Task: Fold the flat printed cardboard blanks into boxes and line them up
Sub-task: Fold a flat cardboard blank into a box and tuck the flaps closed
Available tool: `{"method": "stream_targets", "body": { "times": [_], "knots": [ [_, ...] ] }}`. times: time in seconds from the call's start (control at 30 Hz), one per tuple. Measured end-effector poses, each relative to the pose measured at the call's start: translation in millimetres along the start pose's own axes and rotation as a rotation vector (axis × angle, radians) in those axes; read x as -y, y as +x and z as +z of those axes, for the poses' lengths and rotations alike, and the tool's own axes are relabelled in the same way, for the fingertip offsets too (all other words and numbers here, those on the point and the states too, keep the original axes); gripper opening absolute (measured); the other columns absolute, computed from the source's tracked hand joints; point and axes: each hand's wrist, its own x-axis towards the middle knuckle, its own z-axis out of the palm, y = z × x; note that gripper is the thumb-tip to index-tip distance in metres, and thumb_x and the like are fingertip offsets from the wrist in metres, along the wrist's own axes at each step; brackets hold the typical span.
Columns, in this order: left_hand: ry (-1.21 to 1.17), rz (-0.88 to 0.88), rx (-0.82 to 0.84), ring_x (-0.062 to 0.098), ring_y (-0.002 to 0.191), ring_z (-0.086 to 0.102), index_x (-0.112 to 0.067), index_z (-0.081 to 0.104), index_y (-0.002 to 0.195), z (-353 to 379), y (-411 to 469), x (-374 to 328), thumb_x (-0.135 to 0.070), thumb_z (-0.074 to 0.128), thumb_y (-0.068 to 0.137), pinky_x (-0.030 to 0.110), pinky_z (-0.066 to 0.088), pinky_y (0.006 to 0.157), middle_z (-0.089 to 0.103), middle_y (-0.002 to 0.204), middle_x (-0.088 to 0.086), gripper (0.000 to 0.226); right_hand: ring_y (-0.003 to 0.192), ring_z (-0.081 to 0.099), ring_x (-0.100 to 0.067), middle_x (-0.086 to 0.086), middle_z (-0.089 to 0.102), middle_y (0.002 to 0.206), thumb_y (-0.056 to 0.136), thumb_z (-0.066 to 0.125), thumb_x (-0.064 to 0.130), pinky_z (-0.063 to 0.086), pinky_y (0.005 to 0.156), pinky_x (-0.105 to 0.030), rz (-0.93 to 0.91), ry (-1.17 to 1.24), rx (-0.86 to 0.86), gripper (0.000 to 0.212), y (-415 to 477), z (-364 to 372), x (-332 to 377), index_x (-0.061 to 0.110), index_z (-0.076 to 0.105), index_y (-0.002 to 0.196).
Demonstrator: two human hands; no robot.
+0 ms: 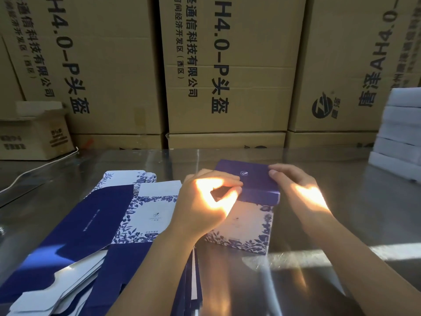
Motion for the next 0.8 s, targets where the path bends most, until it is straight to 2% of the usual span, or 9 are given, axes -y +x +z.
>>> {"method": "stream_targets", "body": {
  "times": [0.2, 0.33, 0.37, 0.4, 0.43, 0.57, 0.63, 0.73, 0.8],
  "knots": [
    [-0.372, -0.214, -0.043, -0.002, 0.067, 0.063, -0.029, 0.074, 0.081, -2, 5, -10, -0.009, 0.066, 0.082, 0.008, 0.044, 0.057, 0.073, 0.078, -0.013, 0.021, 0.073, 0.068, -0.001, 0.018, 0.073, 0.082, 0.087, 0.059, 0.012, 0.050, 0.064, -0.017, 0.272, 0.152, 0.191, 0.028, 6, -11, 5, 0.027, 0.067, 0.110],
    [-0.546, -0.446, 0.001, -0.007, 0.110, 0.050, -0.044, 0.063, 0.105, -6, 10, -5, 0.009, 0.063, 0.078, 0.010, 0.044, 0.083, 0.052, 0.132, -0.014, 0.059, 0.083, 0.069, -0.014, 0.010, 0.073, 0.095, 0.088, 0.053, 0.009, 0.050, 0.075, -0.022, 0.333, 0.232, 0.220, 0.038, 6, -10, 7, 0.027, 0.062, 0.120],
    [-0.617, -0.556, 0.040, -0.002, 0.119, 0.046, -0.046, 0.058, 0.113, -7, 11, -2, 0.008, 0.063, 0.077, 0.018, 0.042, 0.094, 0.046, 0.137, -0.012, 0.065, 0.113, 0.059, -0.019, 0.000, 0.071, 0.105, 0.088, 0.051, 0.010, 0.046, 0.077, -0.026, 0.365, 0.257, 0.227, 0.040, 6, -10, 7, 0.026, 0.060, 0.124],
    [-0.668, -0.656, 0.073, 0.005, 0.122, 0.047, -0.044, 0.054, 0.122, -8, 14, -1, 0.005, 0.064, 0.076, 0.026, 0.040, 0.101, 0.045, 0.138, -0.010, 0.067, 0.084, 0.038, -0.012, -0.013, 0.069, 0.109, 0.088, 0.049, 0.011, 0.042, 0.075, -0.029, 0.403, 0.275, 0.246, 0.043, 6, -9, 8, 0.024, 0.058, 0.128],
    [-0.694, -0.742, 0.097, 0.009, 0.115, 0.054, -0.039, 0.049, 0.130, -7, 16, 0, 0.002, 0.064, 0.076, 0.027, 0.044, 0.098, 0.051, 0.132, -0.009, 0.069, 0.084, 0.049, -0.027, -0.013, 0.065, 0.107, 0.088, 0.047, 0.013, 0.041, 0.071, -0.029, 0.435, 0.280, 0.273, 0.044, 5, -9, 9, 0.023, 0.055, 0.131],
    [-0.703, -0.853, 0.165, 0.010, 0.052, 0.055, -0.030, 0.043, 0.138, -2, 9, -8, -0.009, 0.059, 0.077, 0.013, 0.038, 0.039, 0.062, 0.080, -0.007, 0.066, 0.066, 0.056, -0.017, -0.003, 0.067, 0.094, 0.089, 0.042, 0.014, 0.042, 0.055, -0.023, 0.466, 0.356, 0.277, 0.042, 1, -3, 12, 0.027, 0.056, 0.126],
    [-0.749, -0.822, 0.111, 0.007, 0.051, 0.054, -0.036, 0.043, 0.135, 4, 6, -10, -0.012, 0.057, 0.074, 0.013, 0.039, 0.045, 0.065, 0.076, -0.007, 0.068, 0.051, 0.059, -0.013, 0.001, 0.069, 0.089, 0.089, 0.042, 0.012, 0.043, 0.045, -0.018, 0.462, 0.374, 0.209, 0.042, 0, 1, 13, 0.034, 0.060, 0.119],
    [-0.712, -0.697, 0.109, 0.003, 0.092, 0.057, -0.044, 0.035, 0.139, 2, 5, -9, -0.018, 0.056, 0.057, 0.016, 0.040, 0.078, 0.055, 0.127, -0.009, 0.088, 0.047, 0.061, -0.010, 0.005, 0.070, 0.091, 0.088, 0.042, 0.012, 0.044, 0.039, -0.018, 0.404, 0.338, 0.162, 0.044, -1, 1, 17, 0.043, 0.065, 0.110],
    [-0.681, -0.601, 0.097, -0.005, 0.091, 0.059, -0.047, 0.035, 0.137, 2, 6, -11, -0.016, 0.055, 0.054, 0.013, 0.044, 0.078, 0.050, 0.132, -0.013, 0.091, 0.055, 0.066, -0.010, 0.010, 0.073, 0.086, 0.088, 0.041, 0.009, 0.047, 0.042, -0.019, 0.304, 0.388, 0.179, 0.046, -4, -2, 18, 0.041, 0.067, 0.108]
  ]
}}
